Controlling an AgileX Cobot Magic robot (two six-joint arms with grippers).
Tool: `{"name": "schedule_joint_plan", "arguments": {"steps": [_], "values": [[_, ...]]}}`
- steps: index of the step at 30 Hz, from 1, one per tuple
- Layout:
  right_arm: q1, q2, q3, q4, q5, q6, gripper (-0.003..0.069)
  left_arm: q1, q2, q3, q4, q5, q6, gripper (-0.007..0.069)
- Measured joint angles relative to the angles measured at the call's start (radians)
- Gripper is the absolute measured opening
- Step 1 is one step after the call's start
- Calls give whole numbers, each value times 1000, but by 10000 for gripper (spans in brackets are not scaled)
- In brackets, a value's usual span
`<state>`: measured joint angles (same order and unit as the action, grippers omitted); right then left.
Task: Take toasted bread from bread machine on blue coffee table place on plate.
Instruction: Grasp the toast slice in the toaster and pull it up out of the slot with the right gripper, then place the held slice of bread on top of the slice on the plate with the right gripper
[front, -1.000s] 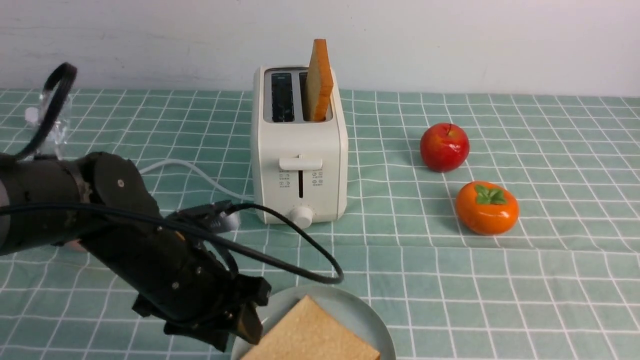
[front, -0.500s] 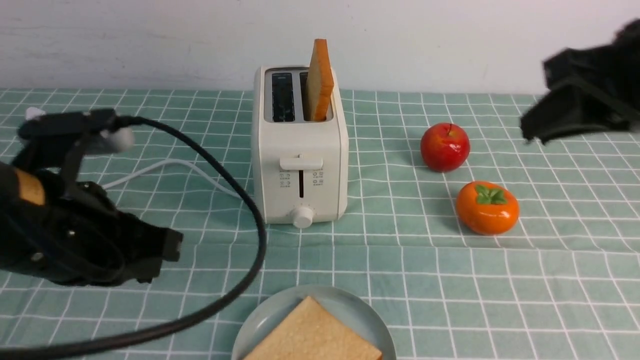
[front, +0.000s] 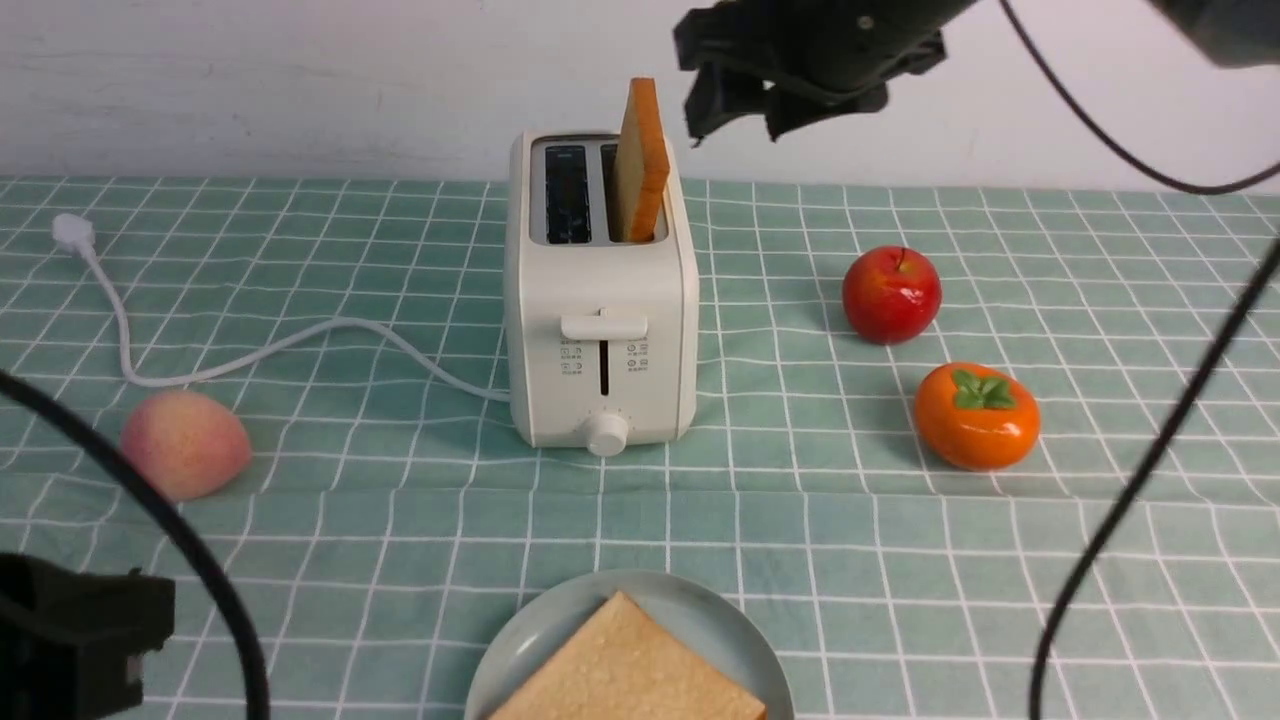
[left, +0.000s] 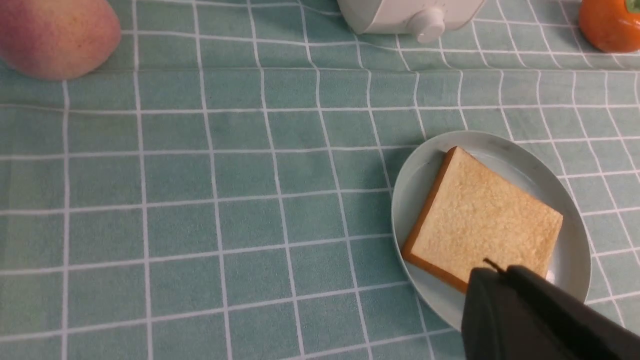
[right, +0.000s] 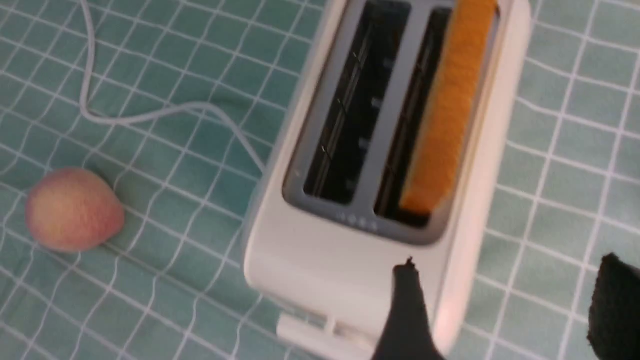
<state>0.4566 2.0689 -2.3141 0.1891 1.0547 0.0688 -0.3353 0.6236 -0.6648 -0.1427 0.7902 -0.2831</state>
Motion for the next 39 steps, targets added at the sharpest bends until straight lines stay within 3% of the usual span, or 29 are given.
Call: {"name": "schedule_joint_plan", "arguments": {"steps": [10,12,13,14,16,23,32,36,39], "values": [[1,183,-58,-4,-192,0,472,0,-140,64,5,56,-22,-14],[1,206,-58,-4,-210,0,366,0,-166,64,5,74,-23,-14],[1,207,-58,-4,-210,0,366,0,-169,64,5,76,-23,-14],[1,207,-58,-2,-214,0,246,0,-178,64,5,79,-23,-14],[1,194,-58,2,-211,0,78,0,-185,64,5,84,-23,-14],[1,49,-58,-29,-143,-1,75,0,-186,66,5,91,-23,-14],[0,-307,-47,-112,198,-50,75,0,-186,67,9,93,-23,-14],[-1,-431,111,-68,210,-50,75,0,-186,68,19,90,-23,-14],[-2,-533,369,57,212,-51,75,0,-186,68,20,89,-23,-14]]}}
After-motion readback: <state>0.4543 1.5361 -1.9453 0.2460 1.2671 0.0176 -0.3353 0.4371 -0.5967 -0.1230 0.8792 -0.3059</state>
